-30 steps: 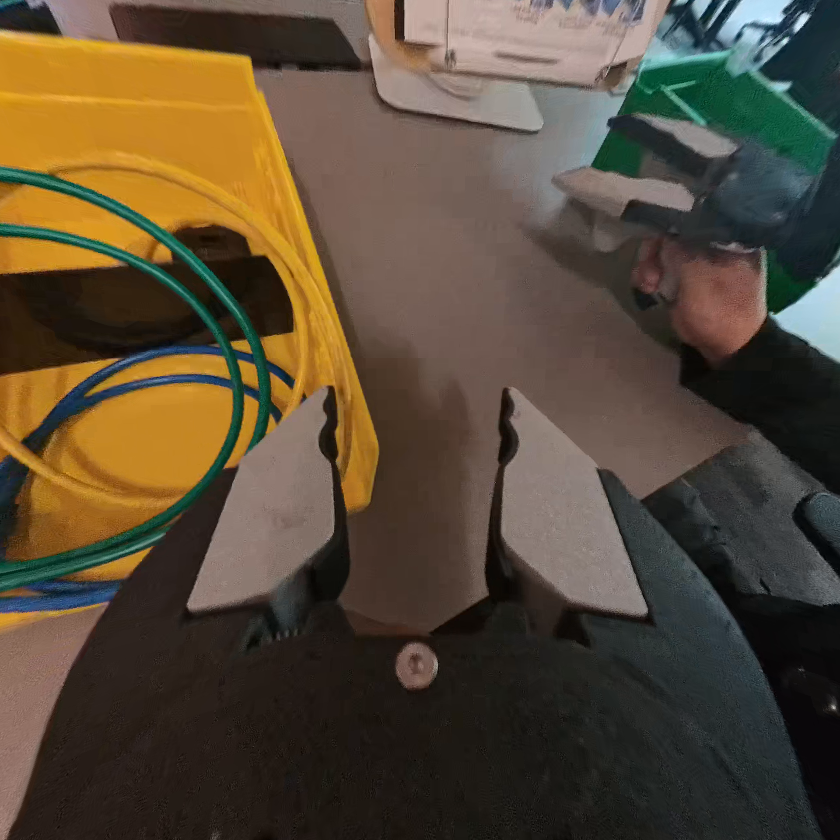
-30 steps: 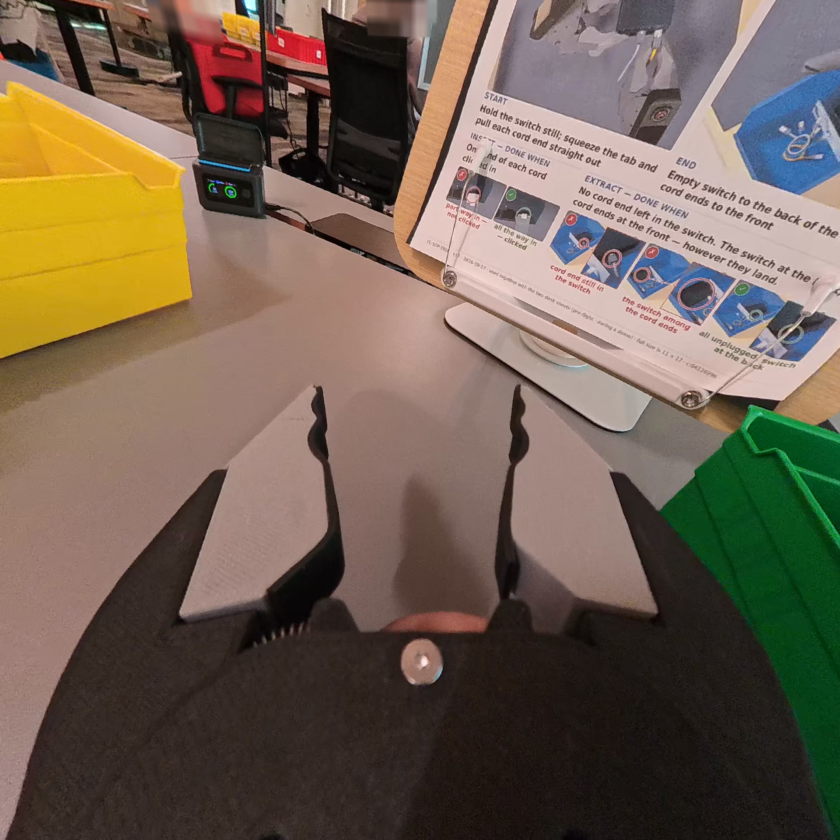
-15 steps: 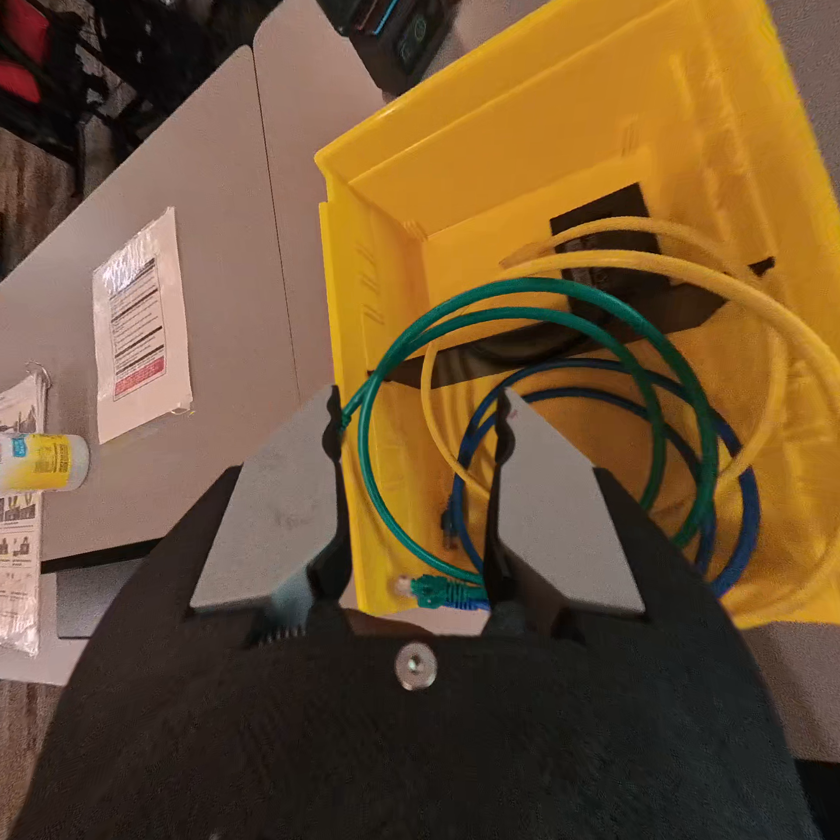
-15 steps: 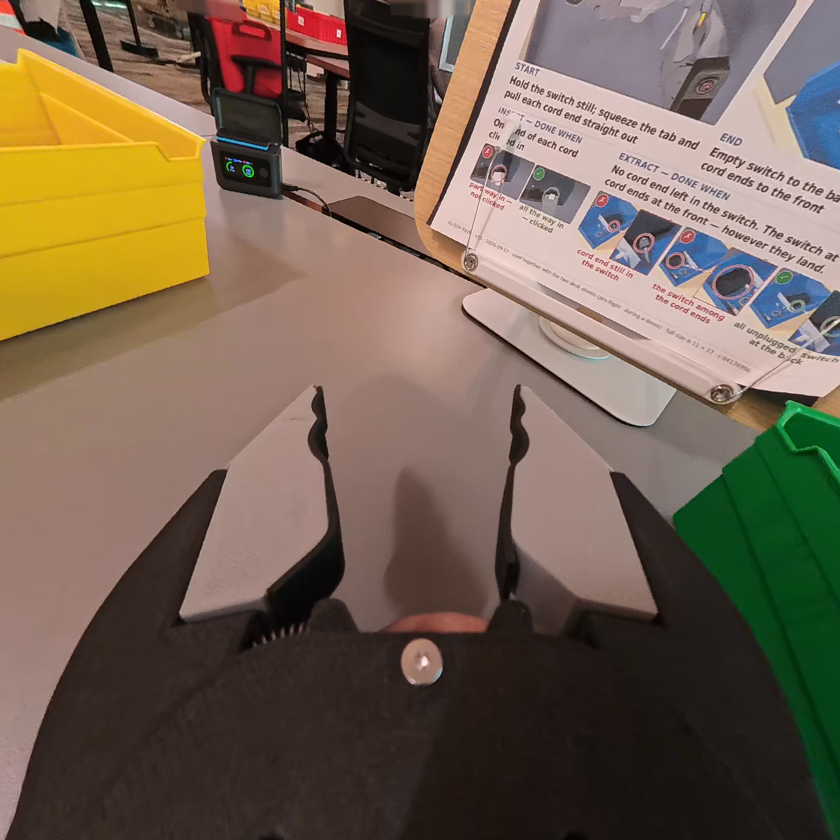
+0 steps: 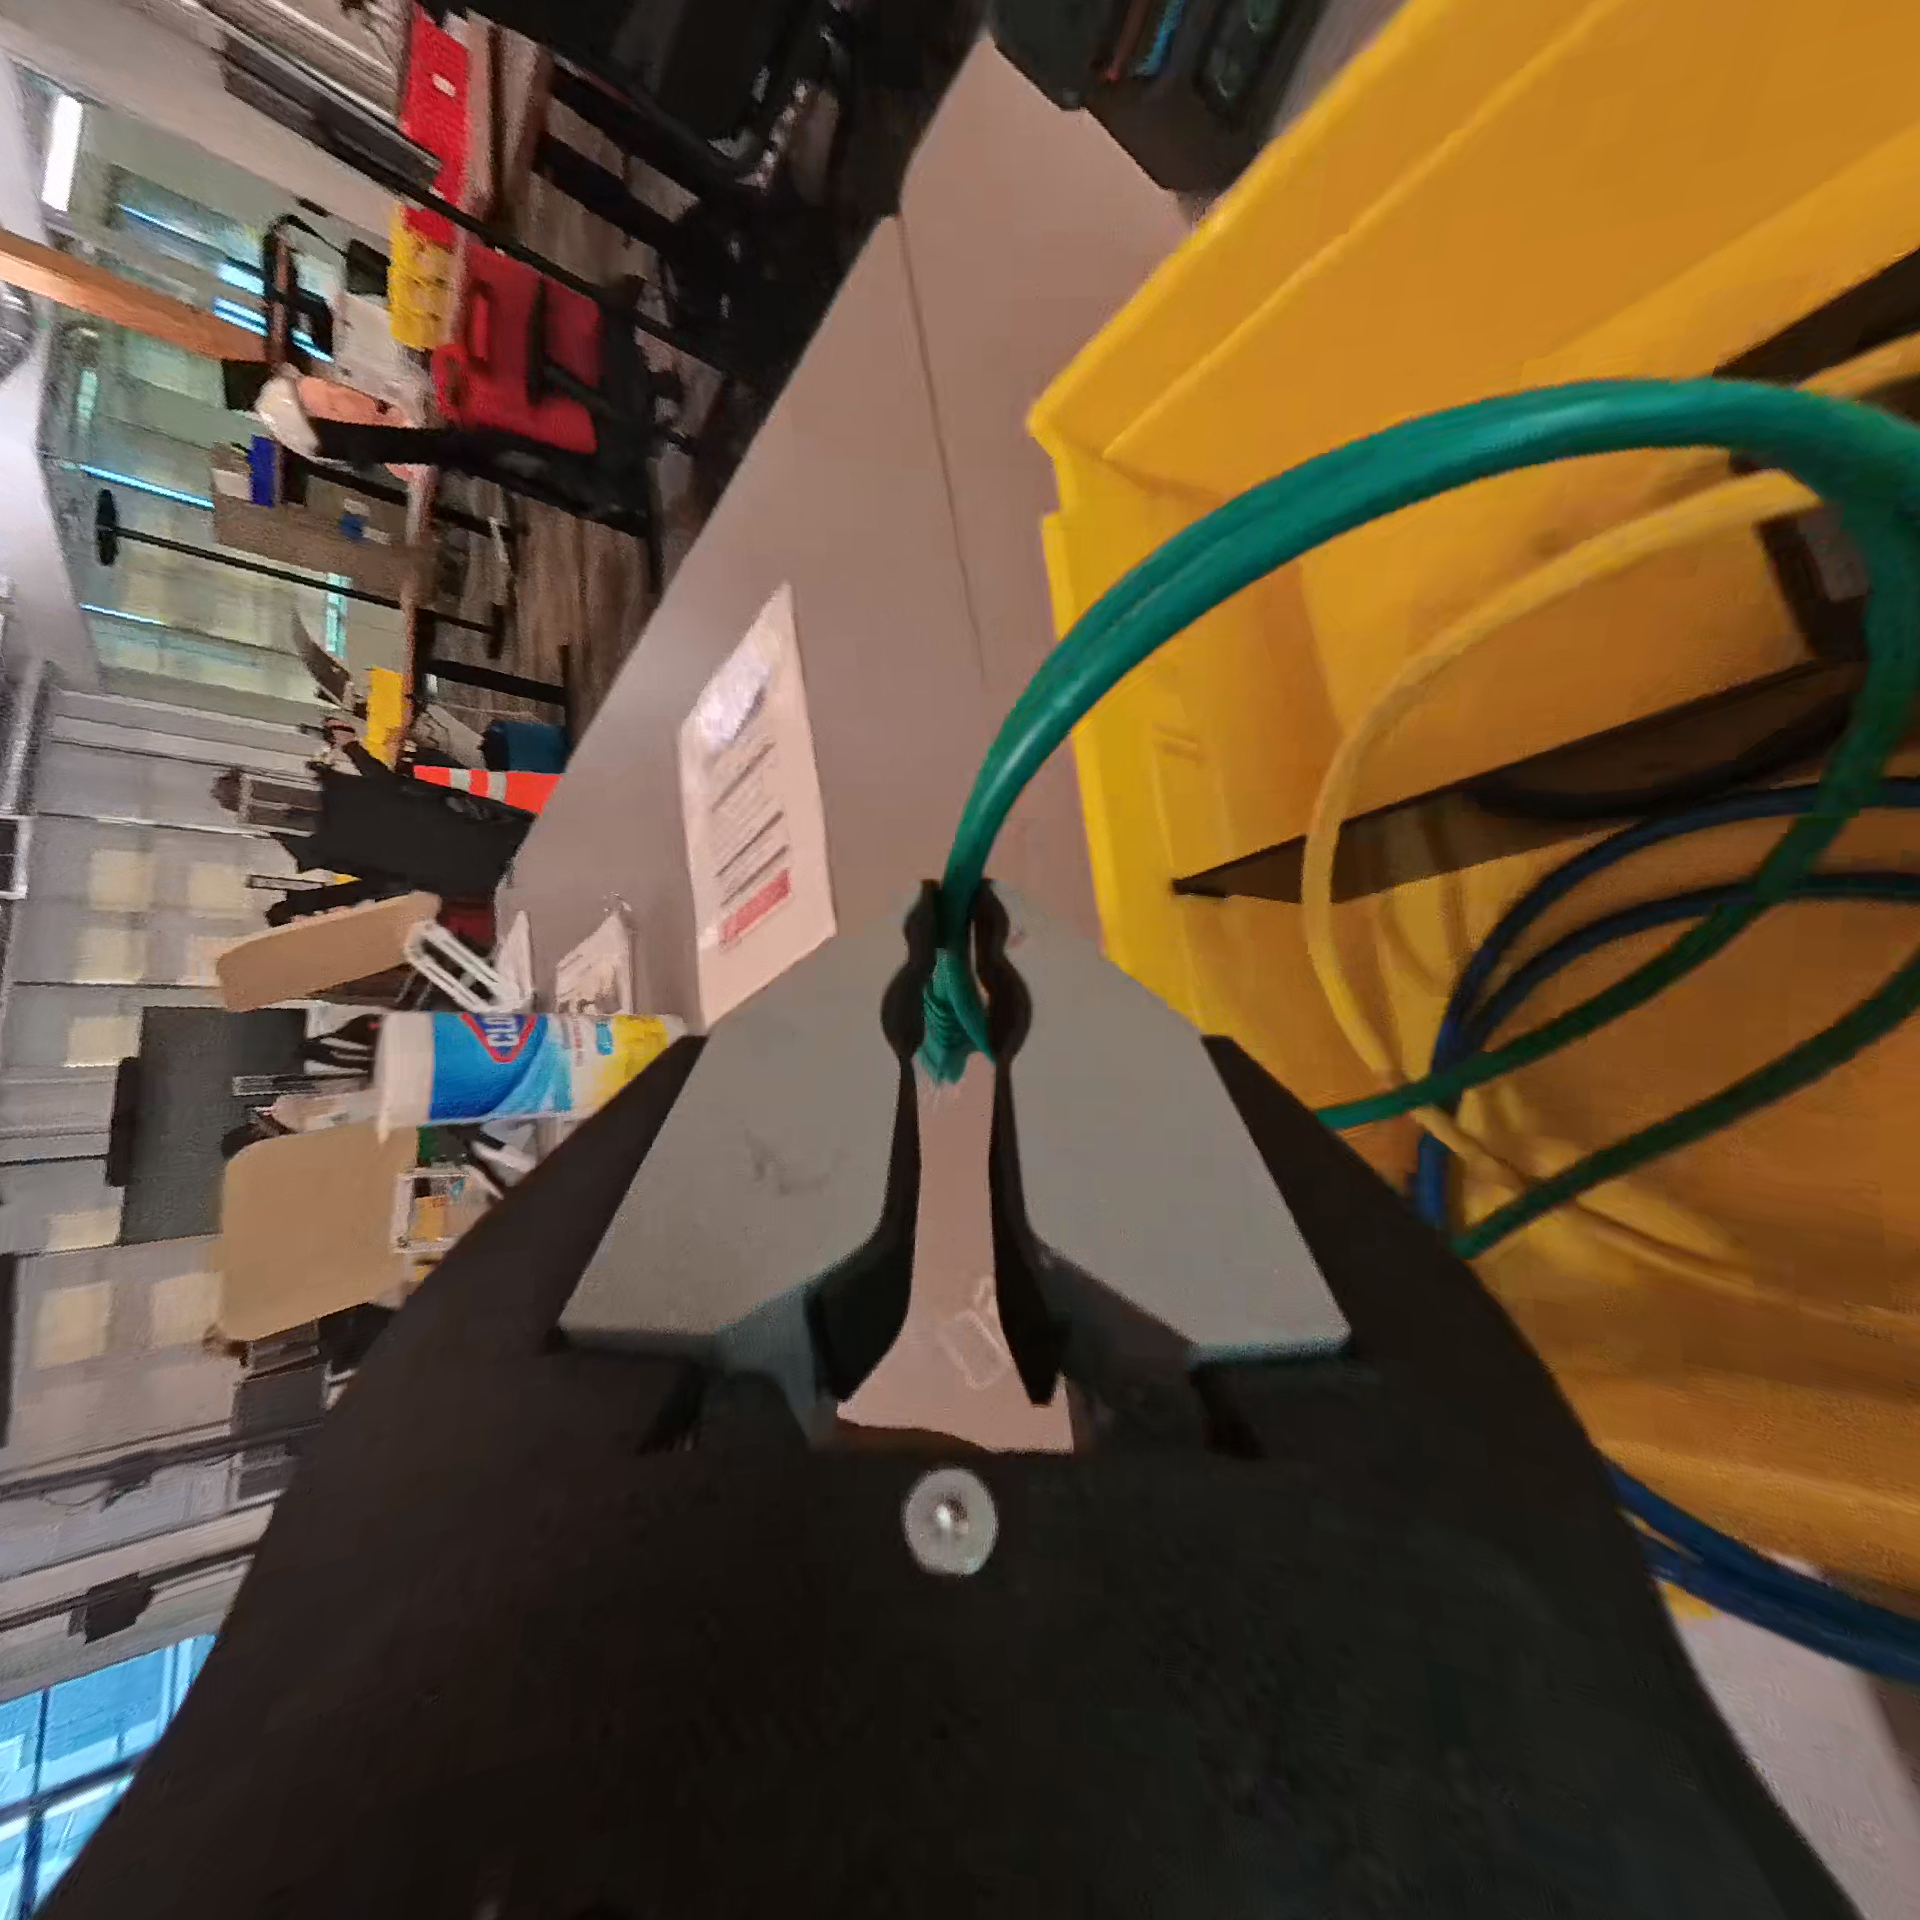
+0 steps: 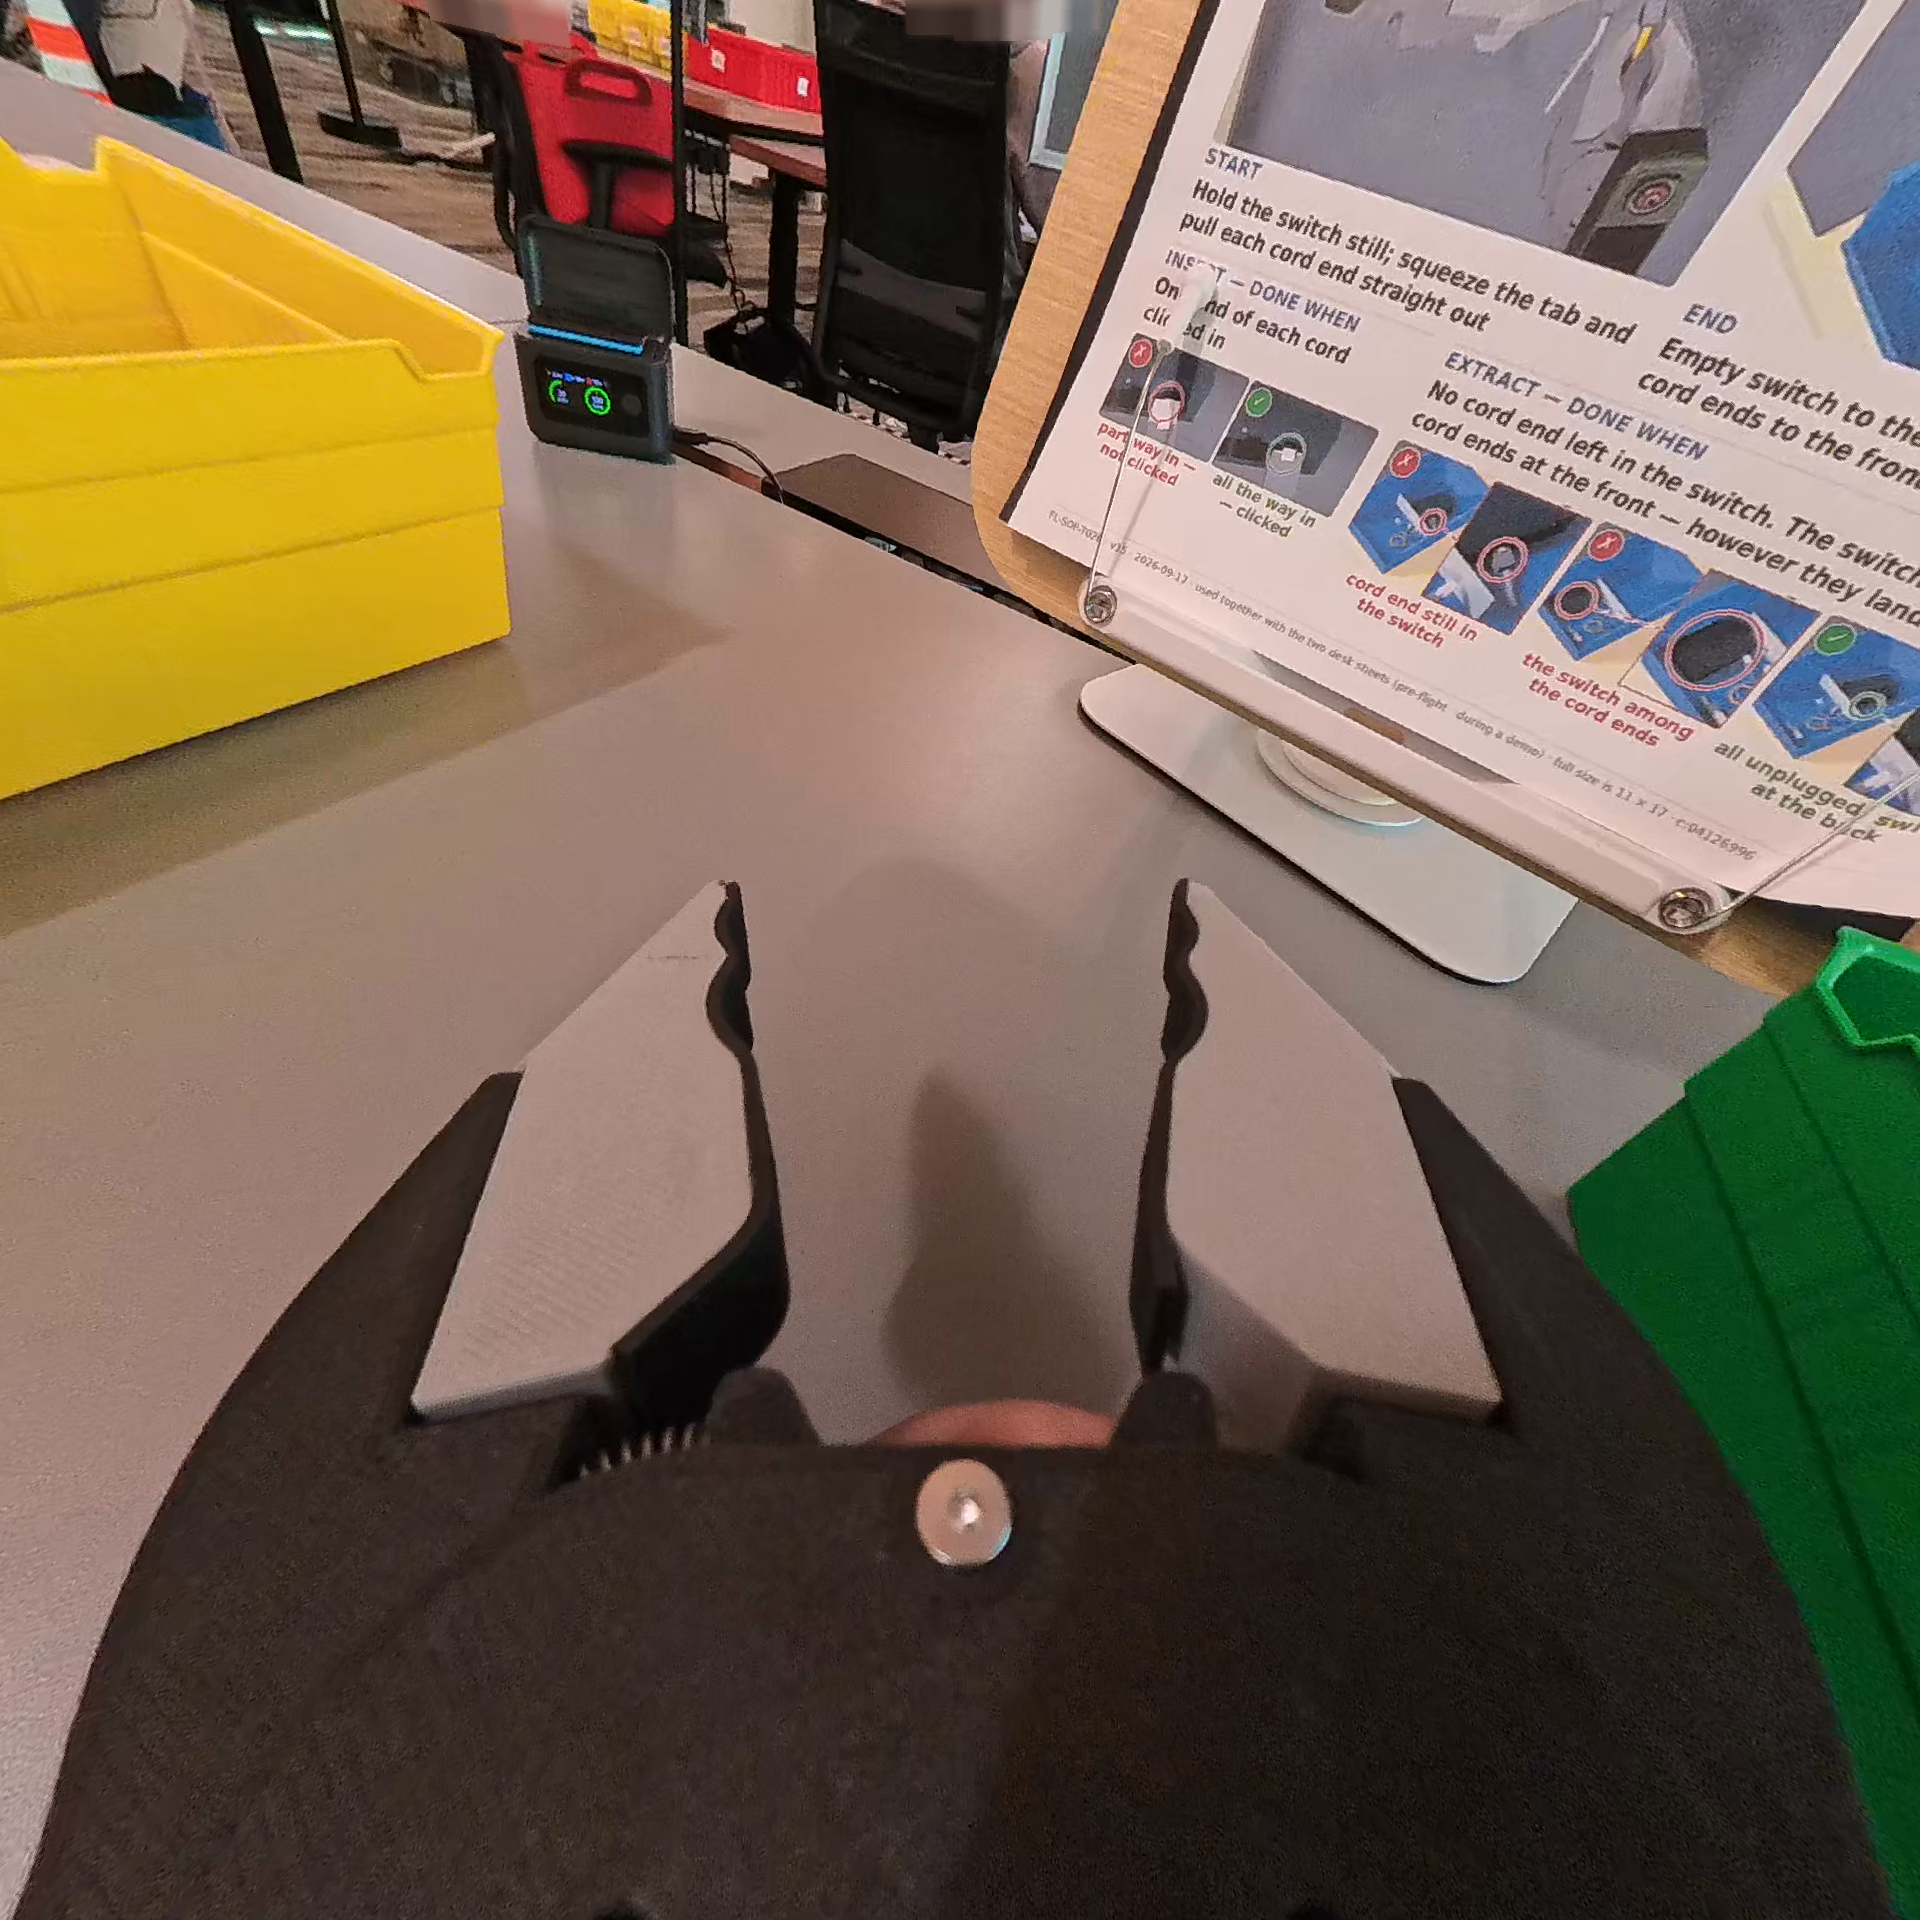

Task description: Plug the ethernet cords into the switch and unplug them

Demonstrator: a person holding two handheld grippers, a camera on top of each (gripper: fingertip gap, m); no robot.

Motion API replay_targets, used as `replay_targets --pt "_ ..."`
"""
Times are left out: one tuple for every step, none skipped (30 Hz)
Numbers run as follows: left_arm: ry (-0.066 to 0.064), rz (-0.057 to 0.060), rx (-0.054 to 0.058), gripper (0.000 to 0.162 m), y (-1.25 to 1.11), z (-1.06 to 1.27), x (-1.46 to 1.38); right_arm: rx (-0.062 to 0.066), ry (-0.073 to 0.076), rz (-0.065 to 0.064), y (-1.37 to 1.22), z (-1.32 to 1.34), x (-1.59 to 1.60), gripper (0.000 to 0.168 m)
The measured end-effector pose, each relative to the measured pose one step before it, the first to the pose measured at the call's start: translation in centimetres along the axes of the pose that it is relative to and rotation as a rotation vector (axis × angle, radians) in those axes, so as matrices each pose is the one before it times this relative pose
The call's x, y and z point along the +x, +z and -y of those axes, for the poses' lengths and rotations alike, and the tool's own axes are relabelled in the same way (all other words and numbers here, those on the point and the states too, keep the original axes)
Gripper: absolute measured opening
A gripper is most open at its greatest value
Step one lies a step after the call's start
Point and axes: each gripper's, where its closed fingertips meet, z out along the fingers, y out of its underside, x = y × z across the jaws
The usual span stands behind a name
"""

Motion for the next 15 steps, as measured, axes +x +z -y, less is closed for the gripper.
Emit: replay_targets --pt "-0.0034 0.0451 0.0264 0.004 -1.116 0.731 -1.560 -0.0005 -0.0025 -0.0008 -0.013 -0.021 -0.014 0.077" --pt "-0.0114 0.0547 0.0317 0.004 -1.243 0.936 -1.917 0.0005 -0.0016 -0.0013 -0.024 0.014 0.011 0.077" --pt "-0.0244 0.0583 0.0387 0.004 -1.381 0.983 -2.109 0.0015 0.0002 -0.0011 -0.024 0.030 0.026 0.077" --pt "-0.0389 0.0523 0.0433 0.003 -1.407 1.273 -2.257 0.0020 0.0020 -0.0010 -0.032 0.058 0.045 0.077" --pt "-0.0560 0.0414 0.0480 0.003 -1.351 1.400 -2.100 0.0028 0.0035 -0.0011 -0.036 0.064 0.055 0.077" --pt "-0.0685 0.0295 0.0595 0.003 -1.351 1.753 -1.900 0.0032 0.0043 -0.0010 -0.033 0.075 0.071 0.077" --pt "-0.0735 0.0098 0.0618 0.003 -1.217 1.878 -1.340 0.0016 0.0042 -0.0003 -0.005 0.023 0.046 0.077" --pt "-0.0693 -0.0174 0.0535 0.003 -1.170 1.965 -0.577 -0.0013 0.0034 0.0002 0.017 -0.036 0.040 0.077" --pt "-0.0532 -0.0500 0.0337 0.003 -0.910 1.745 0.468 -0.0035 0.0022 -0.0012 0.051 -0.085 0.058 0.077" --pt "-0.0297 -0.0595 0.0226 0.003 -0.763 1.566 1.153 -0.0042 0.0012 -0.0054 0.050 -0.097 0.145 0.077" --pt "-0.0049 -0.0494 0.0233 0.004 -0.613 1.449 1.517 -0.0009 0.0018 -0.0115 -0.007 -0.009 0.281 0.077" --pt "0.0124 -0.0383 0.0142 0.004 -0.379 1.142 1.718 0.0073 0.0068 -0.0168 -0.098 0.185 0.467 0.078" --pt "0.0100 -0.0469 0.0060 0.004 -0.146 0.810 2.079 0.0160 0.0148 -0.0182 -0.213 0.370 0.593 0.079" --pt "-0.0034 -0.0796 -0.0007 0.007 0.173 0.378 2.620 0.0200 0.0215 -0.0172 -0.260 0.450 0.652 0.079" --pt "-0.0135 -0.0962 -0.0079 0.010 0.398 0.162 3.056 0.0209 0.0247 -0.0188 -0.271 0.474 0.732 0.079"
